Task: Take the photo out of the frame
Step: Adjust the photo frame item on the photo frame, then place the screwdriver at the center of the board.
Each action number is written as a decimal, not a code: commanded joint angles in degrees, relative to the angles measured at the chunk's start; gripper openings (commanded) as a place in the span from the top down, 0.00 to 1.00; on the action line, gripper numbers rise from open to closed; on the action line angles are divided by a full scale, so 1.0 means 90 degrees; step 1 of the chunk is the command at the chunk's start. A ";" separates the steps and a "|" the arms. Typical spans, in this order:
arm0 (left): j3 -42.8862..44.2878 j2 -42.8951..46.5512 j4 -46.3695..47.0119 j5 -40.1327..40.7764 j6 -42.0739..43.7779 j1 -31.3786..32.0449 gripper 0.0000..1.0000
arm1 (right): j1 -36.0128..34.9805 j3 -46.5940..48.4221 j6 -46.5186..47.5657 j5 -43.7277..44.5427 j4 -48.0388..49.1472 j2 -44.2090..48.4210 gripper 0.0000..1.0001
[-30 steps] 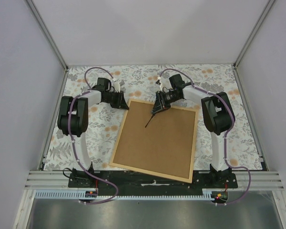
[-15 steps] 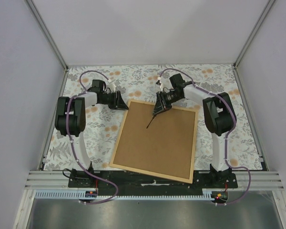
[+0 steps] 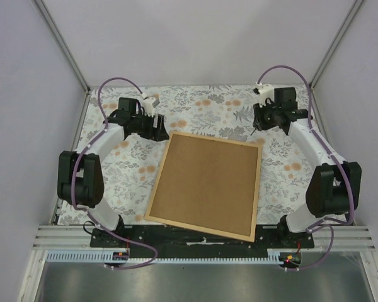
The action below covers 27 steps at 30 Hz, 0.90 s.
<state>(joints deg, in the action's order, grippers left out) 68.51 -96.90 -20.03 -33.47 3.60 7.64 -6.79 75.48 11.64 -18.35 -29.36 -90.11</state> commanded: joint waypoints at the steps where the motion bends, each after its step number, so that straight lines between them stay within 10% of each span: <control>1: -0.0259 0.0551 -0.0478 0.0877 0.0742 0.0186 0.17 | 0.0401 -0.0594 0.0797 0.1920 0.0608 -0.0076 1.00; 13: -0.0776 0.1851 -0.1338 0.1054 0.1358 0.0196 0.16 | 0.1232 0.0461 0.2240 0.1277 -0.3757 -0.0163 1.00; 27: -0.1010 0.2456 -0.1739 0.1083 0.1603 0.0284 0.16 | 0.1565 0.2958 0.1941 0.1179 -0.4258 -0.3531 0.99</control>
<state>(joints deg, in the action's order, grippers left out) 60.03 -78.67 -34.79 -24.01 15.31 9.69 7.01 93.17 32.03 -7.64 -68.29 -116.53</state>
